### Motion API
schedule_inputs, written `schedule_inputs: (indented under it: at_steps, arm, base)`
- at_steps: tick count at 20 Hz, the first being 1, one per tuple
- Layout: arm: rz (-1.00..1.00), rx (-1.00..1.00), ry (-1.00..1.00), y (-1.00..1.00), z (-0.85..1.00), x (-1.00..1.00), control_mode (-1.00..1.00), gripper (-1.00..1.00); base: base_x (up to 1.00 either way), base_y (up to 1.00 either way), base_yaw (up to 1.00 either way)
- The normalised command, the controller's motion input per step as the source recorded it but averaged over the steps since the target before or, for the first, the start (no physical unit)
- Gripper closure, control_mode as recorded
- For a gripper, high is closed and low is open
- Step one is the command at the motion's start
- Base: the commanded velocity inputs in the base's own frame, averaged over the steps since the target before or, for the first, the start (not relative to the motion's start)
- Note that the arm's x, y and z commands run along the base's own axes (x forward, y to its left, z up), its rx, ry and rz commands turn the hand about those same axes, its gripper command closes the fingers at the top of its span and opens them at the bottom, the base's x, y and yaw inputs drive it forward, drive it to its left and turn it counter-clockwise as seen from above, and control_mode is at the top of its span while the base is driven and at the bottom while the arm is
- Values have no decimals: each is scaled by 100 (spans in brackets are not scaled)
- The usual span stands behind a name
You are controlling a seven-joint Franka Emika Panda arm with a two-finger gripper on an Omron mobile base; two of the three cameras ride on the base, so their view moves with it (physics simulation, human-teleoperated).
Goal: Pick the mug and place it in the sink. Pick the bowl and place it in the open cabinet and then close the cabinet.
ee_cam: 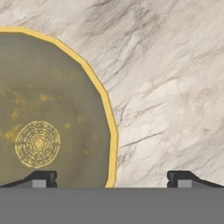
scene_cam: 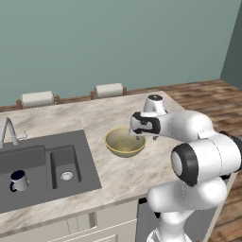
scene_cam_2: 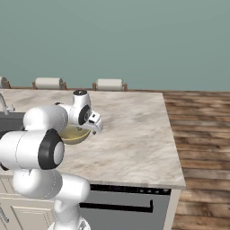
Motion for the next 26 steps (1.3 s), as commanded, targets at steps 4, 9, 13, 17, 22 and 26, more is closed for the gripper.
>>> schedule_inputs:
  at_steps: [4,9,13,17,22,26]
  arm:
    - [2,1,0,1,-7,20,-100,-100]
    - [3,3,0,0,-17,13,-100,-100]
    - [3,7,0,1,-33,0,-100,-100]
    - [2,7,0,2,-29,0,-100,-100]
    - [0,1,0,35,-28,3,-100,100]
    - [0,0,-3,35,-7,2,-100,100]
  base:
    - [0,0,0]
    - [0,0,0]
    - [0,0,0]
    - [0,0,0]
    - [0,0,0]
    - [0,0,0]
